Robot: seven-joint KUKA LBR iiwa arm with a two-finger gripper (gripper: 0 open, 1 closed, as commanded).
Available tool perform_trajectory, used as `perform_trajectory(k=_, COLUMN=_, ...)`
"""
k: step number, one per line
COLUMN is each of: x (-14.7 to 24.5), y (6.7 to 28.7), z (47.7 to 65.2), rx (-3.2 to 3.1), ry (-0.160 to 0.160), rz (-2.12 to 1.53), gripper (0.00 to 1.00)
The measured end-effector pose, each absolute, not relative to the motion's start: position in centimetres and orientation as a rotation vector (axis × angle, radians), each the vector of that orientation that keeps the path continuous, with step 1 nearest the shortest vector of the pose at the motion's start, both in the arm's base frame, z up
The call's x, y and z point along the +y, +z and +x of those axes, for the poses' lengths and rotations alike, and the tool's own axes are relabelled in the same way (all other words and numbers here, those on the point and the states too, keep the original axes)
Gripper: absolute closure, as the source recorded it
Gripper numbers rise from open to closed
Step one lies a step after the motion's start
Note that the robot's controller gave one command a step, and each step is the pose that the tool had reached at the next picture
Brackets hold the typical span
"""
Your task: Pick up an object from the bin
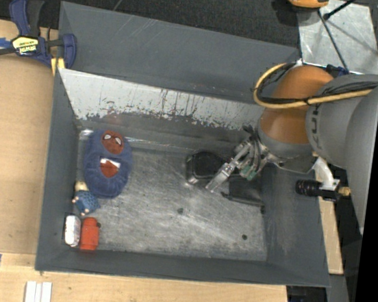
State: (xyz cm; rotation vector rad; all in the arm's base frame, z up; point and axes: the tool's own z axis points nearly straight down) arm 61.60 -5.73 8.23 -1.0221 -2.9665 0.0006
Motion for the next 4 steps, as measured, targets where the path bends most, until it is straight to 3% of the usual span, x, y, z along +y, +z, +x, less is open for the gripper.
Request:
perform_trajectory(k=1, x=-5.0, y=8.3, z=61.6, rx=-3.001, ry=0.018, rz=-0.958, gripper=0.00)
perform_trajectory(k=2, x=-4.5, y=8.4, z=61.5, rx=-2.989, ry=0.010, rz=-0.944, gripper=1.00)
perform_trajectory(k=4, x=-4.7, y=9.5, z=61.3, rx=-2.993, ry=0.004, rz=-0.943, gripper=1.00)
